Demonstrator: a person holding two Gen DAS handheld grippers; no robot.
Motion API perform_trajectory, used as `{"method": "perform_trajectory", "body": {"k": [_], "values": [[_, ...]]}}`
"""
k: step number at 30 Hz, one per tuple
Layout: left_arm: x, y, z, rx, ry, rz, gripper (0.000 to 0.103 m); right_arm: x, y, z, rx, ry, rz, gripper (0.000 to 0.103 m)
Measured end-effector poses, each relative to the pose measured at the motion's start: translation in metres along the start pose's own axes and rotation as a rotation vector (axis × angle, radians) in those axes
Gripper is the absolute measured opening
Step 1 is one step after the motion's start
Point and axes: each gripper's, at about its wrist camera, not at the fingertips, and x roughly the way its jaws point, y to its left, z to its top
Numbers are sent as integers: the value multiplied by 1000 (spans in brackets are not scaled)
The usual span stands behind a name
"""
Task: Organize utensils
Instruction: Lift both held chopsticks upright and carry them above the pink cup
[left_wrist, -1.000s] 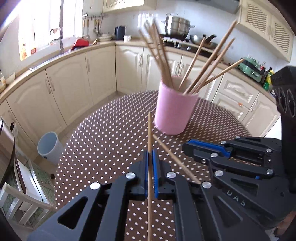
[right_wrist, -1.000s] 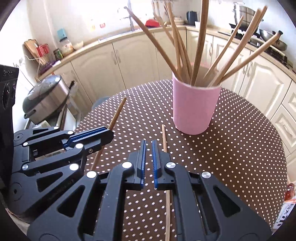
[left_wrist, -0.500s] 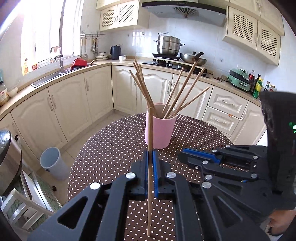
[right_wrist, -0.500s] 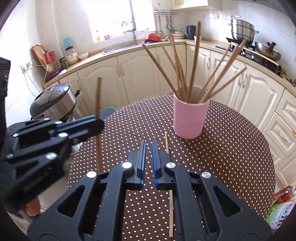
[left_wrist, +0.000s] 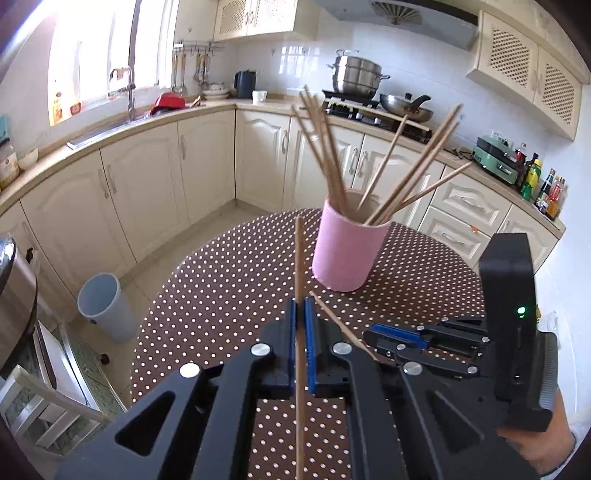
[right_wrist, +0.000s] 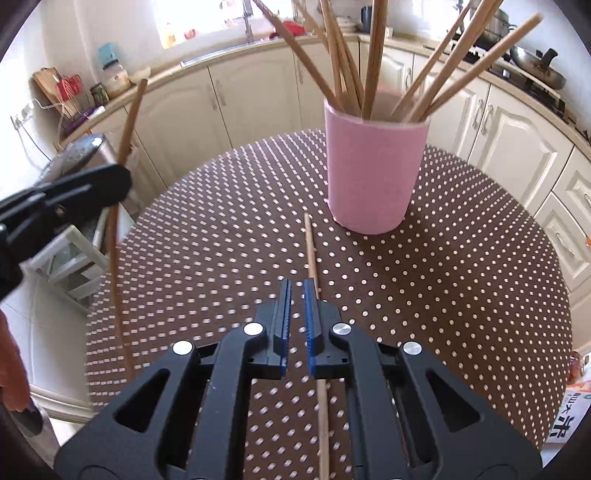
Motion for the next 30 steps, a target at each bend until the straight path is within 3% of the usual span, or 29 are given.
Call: {"method": "perform_trajectory", "body": {"k": [9, 22, 30], "values": [[43, 20, -3, -20, 65, 1, 5, 44, -8, 3, -1, 71, -16, 9], [61, 14, -8, -16, 95, -10, 5, 72, -1, 32, -44, 100, -5, 8], [52, 12, -12, -15, 90, -17, 5, 66, 0, 27, -19, 40, 28, 6]]}}
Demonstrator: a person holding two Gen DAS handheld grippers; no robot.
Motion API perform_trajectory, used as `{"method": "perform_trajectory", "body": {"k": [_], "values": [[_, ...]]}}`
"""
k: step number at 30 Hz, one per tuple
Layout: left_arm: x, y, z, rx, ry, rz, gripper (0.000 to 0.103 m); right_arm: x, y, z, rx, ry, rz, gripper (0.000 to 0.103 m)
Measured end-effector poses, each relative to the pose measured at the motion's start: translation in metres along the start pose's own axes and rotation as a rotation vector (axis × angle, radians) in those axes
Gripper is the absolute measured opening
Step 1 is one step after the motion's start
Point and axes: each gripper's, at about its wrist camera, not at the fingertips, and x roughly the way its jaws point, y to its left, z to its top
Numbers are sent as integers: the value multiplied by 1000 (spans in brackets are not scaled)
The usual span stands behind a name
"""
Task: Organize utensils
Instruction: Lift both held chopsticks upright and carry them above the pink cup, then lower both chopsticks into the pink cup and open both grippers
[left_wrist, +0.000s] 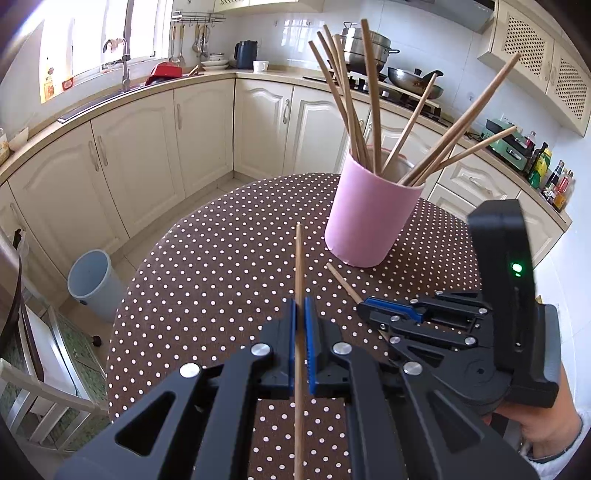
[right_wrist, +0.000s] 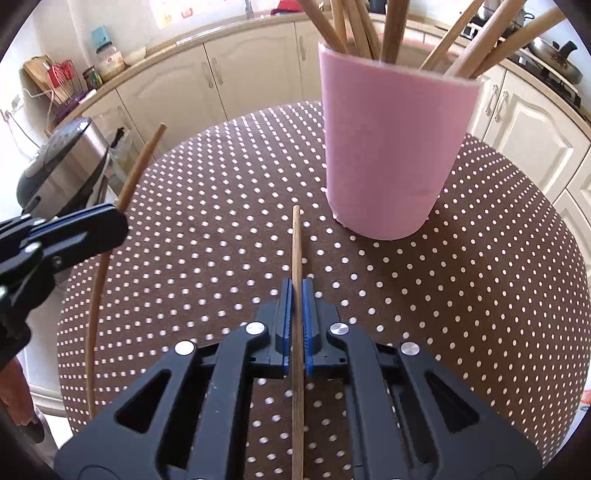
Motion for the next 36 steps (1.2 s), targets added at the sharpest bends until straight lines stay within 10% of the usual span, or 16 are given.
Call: {"method": "perform_trajectory", "body": {"k": [36], "values": [[-122, -72, 70, 46, -412, -128, 5, -229, -16, -4, 71, -736, 13, 6]]}}
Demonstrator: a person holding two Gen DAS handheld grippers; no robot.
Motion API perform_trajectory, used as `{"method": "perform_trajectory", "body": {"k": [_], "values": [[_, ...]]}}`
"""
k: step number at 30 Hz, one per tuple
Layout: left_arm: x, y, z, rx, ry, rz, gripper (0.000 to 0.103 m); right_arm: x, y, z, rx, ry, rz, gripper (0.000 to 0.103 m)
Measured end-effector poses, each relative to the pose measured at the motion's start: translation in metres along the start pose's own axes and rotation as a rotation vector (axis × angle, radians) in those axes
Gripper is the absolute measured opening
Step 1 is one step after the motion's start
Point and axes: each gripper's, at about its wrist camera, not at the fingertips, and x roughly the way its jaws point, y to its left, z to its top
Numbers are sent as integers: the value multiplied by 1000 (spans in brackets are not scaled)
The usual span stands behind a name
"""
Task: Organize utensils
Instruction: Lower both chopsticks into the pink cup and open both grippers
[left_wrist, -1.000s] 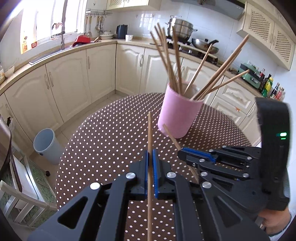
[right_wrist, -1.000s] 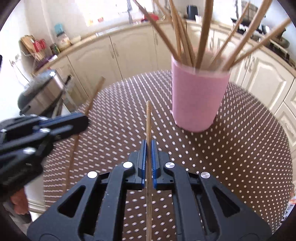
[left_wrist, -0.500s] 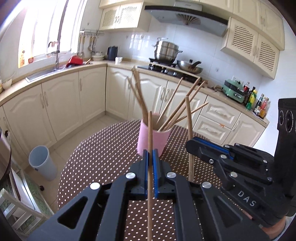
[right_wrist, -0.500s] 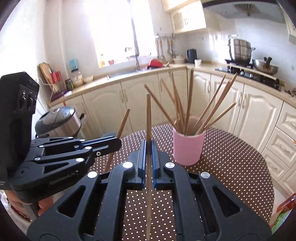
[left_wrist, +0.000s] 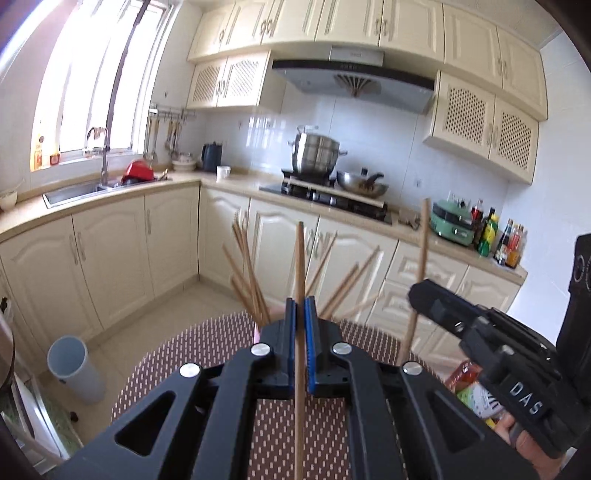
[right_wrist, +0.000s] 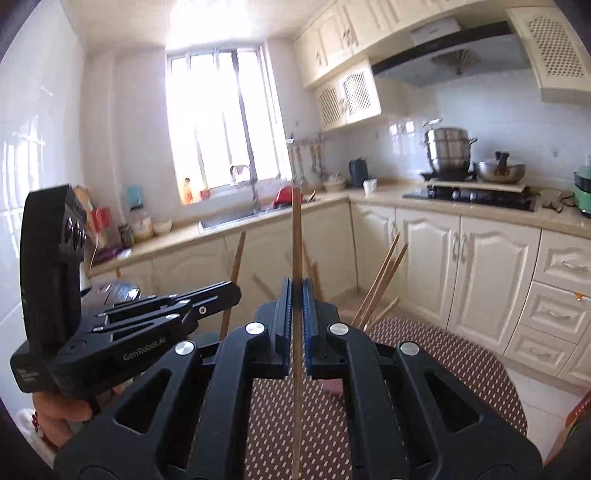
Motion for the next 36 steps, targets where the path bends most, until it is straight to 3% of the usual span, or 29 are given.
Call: {"method": "perform_trajectory", "body": {"k": [12, 19, 29, 36], "values": [[33, -4, 52, -1, -262, 35, 5, 35, -20, 35, -17, -184, -57, 5], [68, 7, 59, -54, -350, 63, 5, 63, -31, 41, -21, -234, -83, 5], [95, 14, 47, -85, -433, 86, 5, 85, -42, 37, -34, -272, -89, 5], [117, 9, 27, -33, -381, 69, 5, 94, -47, 24, -26, -234, -69, 6]]}}
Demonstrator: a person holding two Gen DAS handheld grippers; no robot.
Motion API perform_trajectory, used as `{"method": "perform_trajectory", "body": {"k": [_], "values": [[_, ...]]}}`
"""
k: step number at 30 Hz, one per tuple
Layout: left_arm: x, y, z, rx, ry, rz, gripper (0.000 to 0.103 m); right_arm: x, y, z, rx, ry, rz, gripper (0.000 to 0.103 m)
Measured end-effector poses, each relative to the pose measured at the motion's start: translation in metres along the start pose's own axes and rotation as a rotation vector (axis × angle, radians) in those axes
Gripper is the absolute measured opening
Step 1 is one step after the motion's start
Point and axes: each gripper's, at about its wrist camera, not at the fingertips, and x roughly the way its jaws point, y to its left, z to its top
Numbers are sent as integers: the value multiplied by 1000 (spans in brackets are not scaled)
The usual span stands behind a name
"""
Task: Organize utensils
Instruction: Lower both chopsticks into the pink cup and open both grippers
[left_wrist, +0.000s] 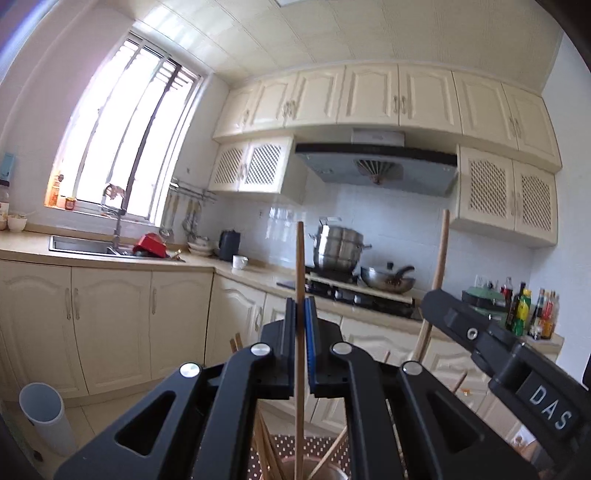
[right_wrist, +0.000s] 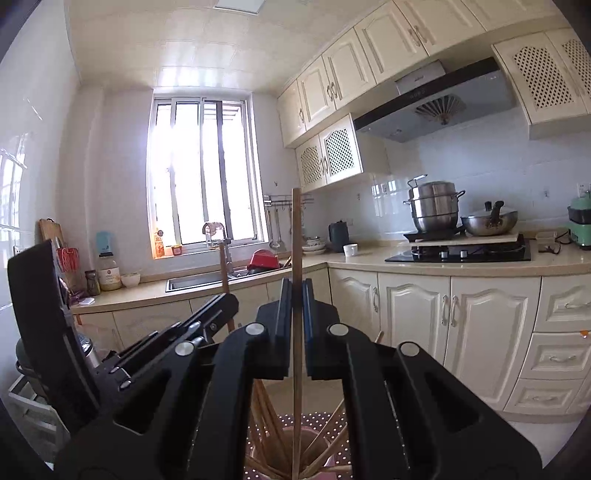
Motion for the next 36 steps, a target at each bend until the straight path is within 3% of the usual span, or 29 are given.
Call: {"method": "perform_trajectory", "body": {"k": [12, 14, 15, 16, 23, 28, 36], "values": [[0, 11, -22, 6, 119, -6, 6, -3, 1, -13, -3, 57, 9, 6], [-2, 12, -20, 10, 128, -4, 17, -4, 2, -15, -7, 67, 9, 6], [-4, 13, -19, 16, 131, 5, 33, -5, 3, -16, -8, 73, 8, 6], [-7, 14, -17, 18, 127, 8, 39, -6, 3, -17, -7, 78, 8, 6], [-28, 14, -10, 76, 140, 70, 43, -9, 7, -27, -16, 119, 3, 6], [-44, 16, -7, 154, 151, 192, 54, -13, 8, -32, -12, 145, -8, 6], [-77, 20, 1, 169, 196, 209, 62, -16, 5, -41, 17, 203, -36, 6]]}}
